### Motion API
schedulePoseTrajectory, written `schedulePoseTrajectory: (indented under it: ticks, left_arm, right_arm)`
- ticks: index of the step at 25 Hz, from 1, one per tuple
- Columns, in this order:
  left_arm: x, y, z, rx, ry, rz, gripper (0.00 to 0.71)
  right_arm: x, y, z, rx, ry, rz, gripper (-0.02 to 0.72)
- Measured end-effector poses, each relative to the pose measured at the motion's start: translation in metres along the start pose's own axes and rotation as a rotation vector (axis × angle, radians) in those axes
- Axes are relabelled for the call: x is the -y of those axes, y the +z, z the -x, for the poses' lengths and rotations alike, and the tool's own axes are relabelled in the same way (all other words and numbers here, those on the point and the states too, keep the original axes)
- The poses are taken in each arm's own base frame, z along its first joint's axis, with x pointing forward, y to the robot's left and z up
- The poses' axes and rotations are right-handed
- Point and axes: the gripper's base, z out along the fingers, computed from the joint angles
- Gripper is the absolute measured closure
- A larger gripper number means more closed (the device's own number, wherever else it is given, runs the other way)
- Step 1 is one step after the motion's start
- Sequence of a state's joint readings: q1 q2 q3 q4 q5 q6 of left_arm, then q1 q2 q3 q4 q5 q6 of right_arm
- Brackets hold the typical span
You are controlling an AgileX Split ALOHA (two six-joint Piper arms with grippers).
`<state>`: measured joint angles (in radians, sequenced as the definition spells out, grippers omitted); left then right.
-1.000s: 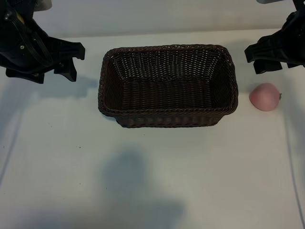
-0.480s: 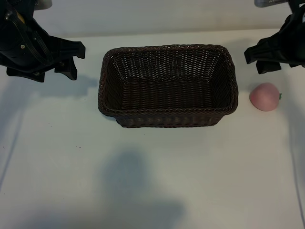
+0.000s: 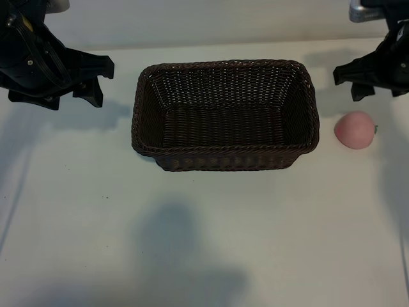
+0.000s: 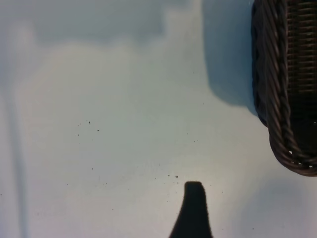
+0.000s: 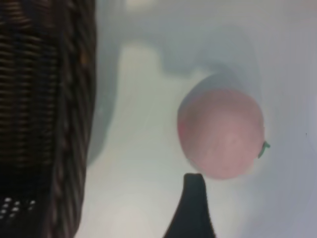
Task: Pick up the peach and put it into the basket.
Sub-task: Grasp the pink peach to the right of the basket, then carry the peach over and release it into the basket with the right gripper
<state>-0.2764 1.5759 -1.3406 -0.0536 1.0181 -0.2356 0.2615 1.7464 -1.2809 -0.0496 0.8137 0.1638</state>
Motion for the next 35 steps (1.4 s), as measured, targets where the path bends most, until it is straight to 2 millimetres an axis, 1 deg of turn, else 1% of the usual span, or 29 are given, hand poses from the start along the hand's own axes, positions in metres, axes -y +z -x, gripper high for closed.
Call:
schedulePoseTrajectory:
  ticks: [10,13,14,16,18,19,20,21,22,26,29,32,35]
  left_arm:
    - [0.000,0.000,0.000,0.000,0.000,0.000,0.133]
    - [0.000,0.000,0.000,0.000,0.000,0.000,0.133]
    - [0.000,0.000,0.000,0.000,0.000,0.000,0.133]
    - [0.000,0.000,0.000,0.000,0.000,0.000,0.133]
    - [0.000,0.000,0.000,0.000,0.000,0.000,0.133]
    - [0.000,0.000,0.000,0.000,0.000,0.000,0.133]
    - [0.000,0.000,0.000,0.001,0.000,0.000,0.133]
    - [0.000,0.000,0.000,0.001,0.000,0.000,0.133]
    - [0.000,0.000,0.000,0.001,0.000,0.000,0.133]
    - [0.000,0.000,0.000,0.001,0.000,0.000,0.133]
    - [0.000,0.000,0.000,0.001,0.000,0.000,0.133]
    - [0.000,0.000,0.000,0.001,0.000,0.000,0.133]
    - [0.000,0.000,0.000,0.001,0.000,0.000,0.133]
  right_arm:
    - [-0.001,0.067,-0.005,-0.108,-0.011,-0.004,0.118]
    - [-0.002,0.082,-0.008,-0.135,-0.004,-0.001,0.148]
    - [-0.002,0.085,-0.009,-0.142,-0.002,0.000,0.179]
    - [-0.002,0.093,-0.011,-0.161,-0.003,-0.002,0.280]
    - [-0.002,0.096,-0.012,-0.168,0.009,-0.004,0.443]
    - [-0.002,0.096,-0.012,-0.168,0.013,-0.005,0.532]
    - [-0.002,0.096,-0.011,-0.167,0.019,-0.005,0.587]
    - [-0.002,0.095,-0.011,-0.165,0.020,-0.005,0.627]
    - [-0.002,0.095,-0.011,-0.164,0.021,-0.005,0.649]
    - [-0.002,0.092,-0.011,-0.165,0.021,-0.005,0.660]
    - [-0.002,0.079,-0.008,-0.159,0.023,-0.005,0.662]
    - [-0.002,0.053,0.000,-0.134,0.029,0.001,0.662]
    - [-0.002,0.013,0.012,-0.065,0.034,0.011,0.662]
